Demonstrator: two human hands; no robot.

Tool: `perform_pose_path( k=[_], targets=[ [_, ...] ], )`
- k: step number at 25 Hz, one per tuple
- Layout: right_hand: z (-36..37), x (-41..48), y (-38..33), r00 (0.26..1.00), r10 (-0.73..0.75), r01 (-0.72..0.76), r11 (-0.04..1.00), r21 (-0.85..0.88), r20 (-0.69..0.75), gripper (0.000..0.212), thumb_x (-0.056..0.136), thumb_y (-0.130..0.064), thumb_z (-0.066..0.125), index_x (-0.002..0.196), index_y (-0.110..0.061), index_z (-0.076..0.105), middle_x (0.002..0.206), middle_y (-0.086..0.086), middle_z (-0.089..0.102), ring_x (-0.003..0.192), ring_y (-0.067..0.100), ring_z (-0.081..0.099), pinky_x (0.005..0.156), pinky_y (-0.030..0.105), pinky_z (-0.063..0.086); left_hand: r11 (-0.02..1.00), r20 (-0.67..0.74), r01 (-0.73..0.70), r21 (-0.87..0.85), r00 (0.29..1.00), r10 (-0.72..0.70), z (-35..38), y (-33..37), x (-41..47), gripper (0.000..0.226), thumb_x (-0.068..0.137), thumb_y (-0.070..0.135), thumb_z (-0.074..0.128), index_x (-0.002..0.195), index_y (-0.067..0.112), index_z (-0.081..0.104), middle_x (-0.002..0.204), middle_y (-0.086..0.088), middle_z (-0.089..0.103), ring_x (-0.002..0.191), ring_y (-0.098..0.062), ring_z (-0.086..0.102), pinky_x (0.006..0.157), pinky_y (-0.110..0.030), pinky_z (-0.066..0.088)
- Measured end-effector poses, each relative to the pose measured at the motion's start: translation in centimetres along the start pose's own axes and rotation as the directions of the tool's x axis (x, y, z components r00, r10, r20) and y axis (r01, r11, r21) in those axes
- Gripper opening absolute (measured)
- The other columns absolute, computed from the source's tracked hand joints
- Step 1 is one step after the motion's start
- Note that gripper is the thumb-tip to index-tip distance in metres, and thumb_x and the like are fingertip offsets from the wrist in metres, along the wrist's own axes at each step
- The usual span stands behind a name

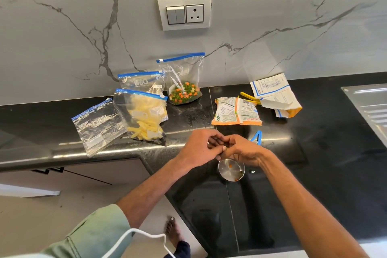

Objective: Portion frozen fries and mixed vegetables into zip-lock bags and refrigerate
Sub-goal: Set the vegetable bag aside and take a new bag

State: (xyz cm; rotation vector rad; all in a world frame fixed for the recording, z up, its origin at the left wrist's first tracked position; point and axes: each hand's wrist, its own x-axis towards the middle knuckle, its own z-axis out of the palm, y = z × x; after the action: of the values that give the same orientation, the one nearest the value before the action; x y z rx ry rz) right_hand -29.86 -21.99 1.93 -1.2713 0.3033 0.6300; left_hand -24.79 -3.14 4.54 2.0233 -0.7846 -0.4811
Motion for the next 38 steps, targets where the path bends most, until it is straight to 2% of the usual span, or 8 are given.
perform_pose_path(
  k=[3, 5, 7, 10, 21, 25, 30, 38],
  targets=[
    [-0.3, -1.9, -0.1, 0.987, 0.068, -0.125, 0.899, -0.421, -0.149, 0.022, 0.079, 0.002, 0.085, 0.098, -0.006, 0.079, 0.095, 0.007, 0.078, 0.09, 0.014, 0.075, 0.076, 0.018, 0.057, 0.995, -0.016, -0.032, -0.099, 0.999, 0.03, -0.4, 0.4, 0.1, 0.021, 0.088, 0.026, 0.08, 0.107, 0.019, 0.076, 0.095, 0.007, 0.075, 0.087, -0.006, 0.072, 0.079, -0.026, 0.061],
    [-0.2, -2.3, 0.7, 0.937, -0.003, -0.281, 0.586, -0.76, -0.348, 0.024, 0.075, -0.011, 0.089, 0.096, -0.015, 0.079, 0.092, -0.004, 0.075, 0.086, 0.012, 0.07, 0.068, 0.018, 0.053, 0.997, -0.147, 0.053, -0.057, 0.987, -0.061, -0.8, -1.7, 0.4, 0.024, 0.089, 0.027, 0.079, 0.111, 0.018, 0.074, 0.096, 0.007, 0.073, 0.086, -0.005, 0.07, 0.083, -0.027, 0.061],
    [0.9, -2.3, 1.6, 0.926, -0.073, -0.321, 0.366, -0.873, -0.371, 0.033, 0.078, -0.011, 0.081, 0.111, -0.015, 0.074, 0.109, -0.001, 0.069, 0.1, 0.021, 0.066, 0.079, 0.027, 0.055, 0.977, -0.243, 0.205, 0.061, 0.952, -0.185, -0.9, -5.2, 0.4, 0.029, 0.089, 0.02, 0.079, 0.117, 0.016, 0.071, 0.098, 0.007, 0.069, 0.085, -0.003, 0.066, 0.085, -0.027, 0.06],
    [2.0, -2.5, 2.8, 0.941, -0.128, -0.267, 0.285, -0.92, -0.313, 0.041, 0.083, -0.009, 0.07, 0.124, -0.012, 0.067, 0.121, 0.006, 0.067, 0.11, 0.027, 0.065, 0.094, 0.037, 0.056, 0.898, -0.198, 0.336, 0.284, 0.937, -0.288, -0.1, -9.4, 0.3, 0.039, 0.086, 0.021, 0.081, 0.122, 0.016, 0.068, 0.102, 0.007, 0.06, 0.087, -0.008, 0.062, 0.083, -0.024, 0.054],
    [-1.6, -6.2, 2.8, 0.787, -0.258, -0.279, 0.66, -0.697, -0.56, 0.034, 0.082, 0.0, 0.072, 0.11, -0.019, 0.076, 0.095, -0.01, 0.075, 0.089, 0.004, 0.072, 0.093, 0.031, 0.061, 0.829, -0.112, 0.25, 0.501, 0.968, -0.225, 2.1, -9.3, 2.2, 0.062, 0.084, 0.044, 0.081, 0.133, 0.015, 0.056, 0.126, -0.002, 0.051, 0.115, -0.02, 0.052, 0.098, -0.037, 0.05],
    [-2.8, -7.6, 2.9, 0.729, -0.246, -0.234, 0.787, -0.57, -0.639, 0.027, 0.083, -0.002, 0.079, 0.104, -0.017, 0.078, 0.092, -0.007, 0.078, 0.085, 0.006, 0.075, 0.094, 0.03, 0.06, 0.82, -0.013, 0.158, 0.55, 0.983, -0.181, 2.2, -9.4, 2.8, 0.029, 0.097, 0.028, 0.069, 0.123, 0.015, 0.065, 0.118, -0.002, 0.058, 0.108, -0.022, 0.06, 0.092, -0.04, 0.054],
    [-4.4, -9.4, 3.7, 0.645, -0.266, -0.203, 0.844, -0.497, -0.716, 0.025, 0.083, 0.0, 0.08, 0.102, -0.017, 0.079, 0.092, -0.006, 0.078, 0.082, 0.008, 0.076, 0.091, 0.03, 0.06, 0.747, -0.069, 0.179, 0.64, 0.982, -0.177, 3.1, -8.9, 1.9, 0.017, 0.102, 0.024, 0.06, 0.117, 0.016, 0.061, 0.114, -0.005, 0.059, 0.103, -0.024, 0.062, 0.084, -0.038, 0.056],
    [-2.5, -8.4, 6.0, 0.679, -0.2, -0.229, 0.856, -0.464, -0.706, 0.024, 0.082, -0.004, 0.082, 0.092, -0.025, 0.076, 0.088, -0.009, 0.078, 0.079, 0.004, 0.075, 0.094, 0.033, 0.061, 0.823, -0.131, 0.295, 0.486, 0.955, -0.265, 4.7, -8.9, -0.1, 0.014, 0.094, 0.013, 0.069, 0.105, 0.02, 0.064, 0.103, -0.001, 0.058, 0.088, -0.017, 0.06, 0.08, -0.034, 0.056]
  ],
)
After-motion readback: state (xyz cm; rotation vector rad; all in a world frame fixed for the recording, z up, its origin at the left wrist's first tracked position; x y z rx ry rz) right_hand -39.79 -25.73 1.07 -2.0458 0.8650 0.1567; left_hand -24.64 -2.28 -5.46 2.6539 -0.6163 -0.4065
